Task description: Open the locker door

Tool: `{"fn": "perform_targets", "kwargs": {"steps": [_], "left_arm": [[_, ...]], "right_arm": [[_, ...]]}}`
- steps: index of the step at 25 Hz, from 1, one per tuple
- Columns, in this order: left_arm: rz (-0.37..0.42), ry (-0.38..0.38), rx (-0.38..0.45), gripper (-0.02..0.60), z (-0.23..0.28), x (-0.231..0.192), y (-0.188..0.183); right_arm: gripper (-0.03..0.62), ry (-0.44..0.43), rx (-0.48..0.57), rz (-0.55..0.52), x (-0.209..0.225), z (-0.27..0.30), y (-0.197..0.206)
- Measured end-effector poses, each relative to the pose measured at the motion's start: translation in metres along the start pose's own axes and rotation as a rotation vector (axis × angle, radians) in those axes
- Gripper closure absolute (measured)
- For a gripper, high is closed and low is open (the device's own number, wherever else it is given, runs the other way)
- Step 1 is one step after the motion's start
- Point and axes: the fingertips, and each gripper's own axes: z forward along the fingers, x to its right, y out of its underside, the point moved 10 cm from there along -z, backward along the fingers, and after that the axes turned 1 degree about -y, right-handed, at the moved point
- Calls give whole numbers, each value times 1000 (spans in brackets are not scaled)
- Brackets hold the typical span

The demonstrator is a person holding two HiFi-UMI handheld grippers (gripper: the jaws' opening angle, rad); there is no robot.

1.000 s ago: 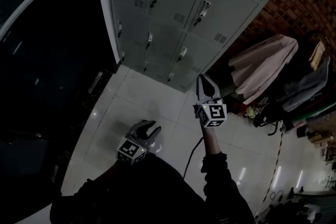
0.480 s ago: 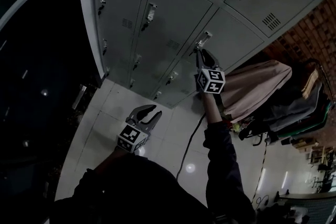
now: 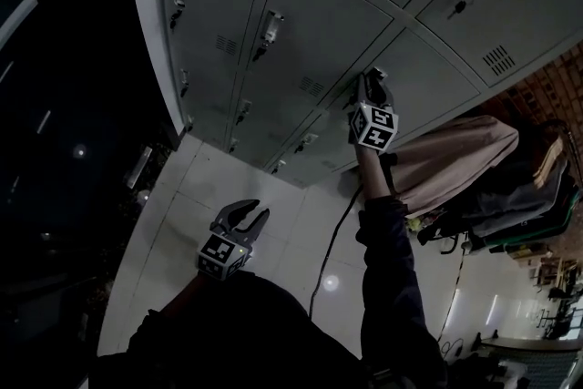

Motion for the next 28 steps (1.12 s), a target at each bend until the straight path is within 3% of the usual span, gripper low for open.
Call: {"fn": "perform_targets", "kwargs": {"steps": [6,11,13,14,20,24,28], "left_arm": [[23,9,6,454,-7,3,4],[32,50,-6,454,-16,26,19],[28,67,-24,454,-22,41,29],[25,75,-39,454,-25,48,36],[42,122,-88,454,-48,100,66],[72,138,-88,454,-66,138,79],[54,127,-104,454,-93,174,102]], "right_arm": [[529,-79,33,67,-3,-28,3],[522,-159,117,109,-16,-113,12],[536,-122,160,121,-12,-161,20],[592,-90,178,136,-8,-187,24],[592,21,176,246,8,-327,47],[592,32,161,333,-7,-413,73],[592,14,132,379,-31,-500,88]]}}
